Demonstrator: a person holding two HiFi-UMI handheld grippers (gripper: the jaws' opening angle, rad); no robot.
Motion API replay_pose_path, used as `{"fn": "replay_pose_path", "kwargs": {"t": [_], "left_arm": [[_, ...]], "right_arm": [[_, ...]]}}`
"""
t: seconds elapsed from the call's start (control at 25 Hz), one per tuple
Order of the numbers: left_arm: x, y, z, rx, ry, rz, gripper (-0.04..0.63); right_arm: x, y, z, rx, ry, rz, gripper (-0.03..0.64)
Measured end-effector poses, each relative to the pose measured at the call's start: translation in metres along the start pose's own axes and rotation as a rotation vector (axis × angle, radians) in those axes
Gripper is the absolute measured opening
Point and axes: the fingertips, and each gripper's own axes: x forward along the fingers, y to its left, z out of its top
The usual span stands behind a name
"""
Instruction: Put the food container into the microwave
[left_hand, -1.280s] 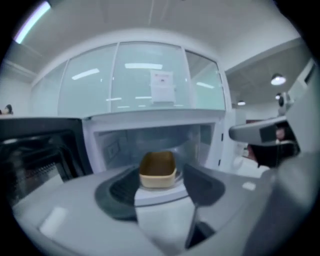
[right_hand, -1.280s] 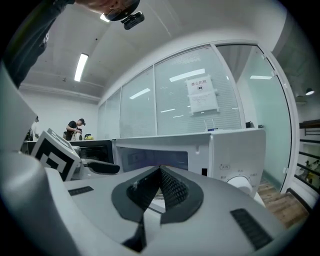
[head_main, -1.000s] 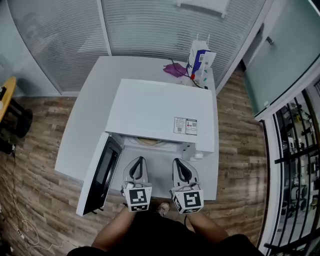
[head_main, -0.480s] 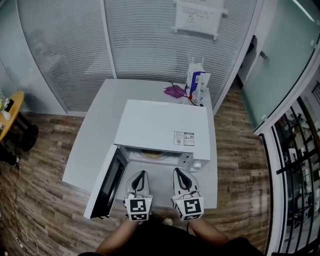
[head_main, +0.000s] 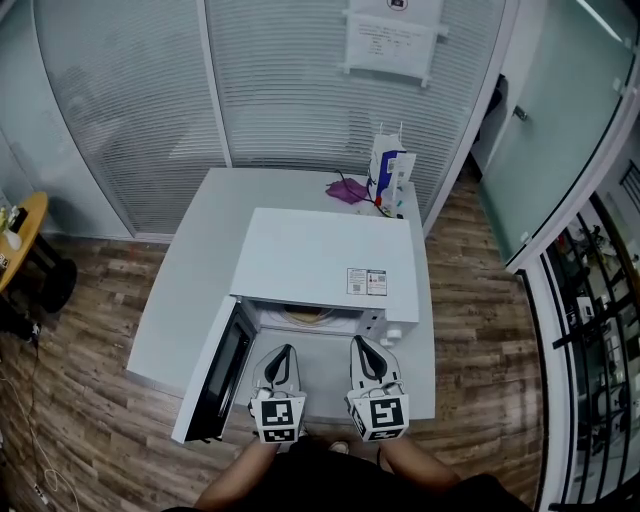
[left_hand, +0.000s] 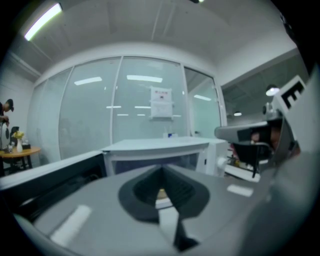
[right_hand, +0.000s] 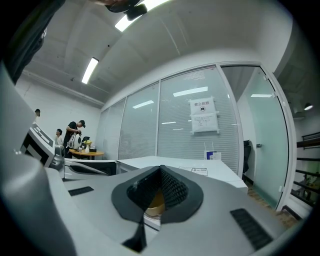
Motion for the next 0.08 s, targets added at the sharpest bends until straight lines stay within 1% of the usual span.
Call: {"fn": "replay_pose_path", "kwargs": {"t": [0.08], "left_arm": [[0.0001, 0.0013, 0.0003, -0.002, 0.002, -0.002, 0.005]], "right_arm": [[0.0006, -0.0001, 0.0022, -0.002, -0.004, -0.008, 0.006]]}}
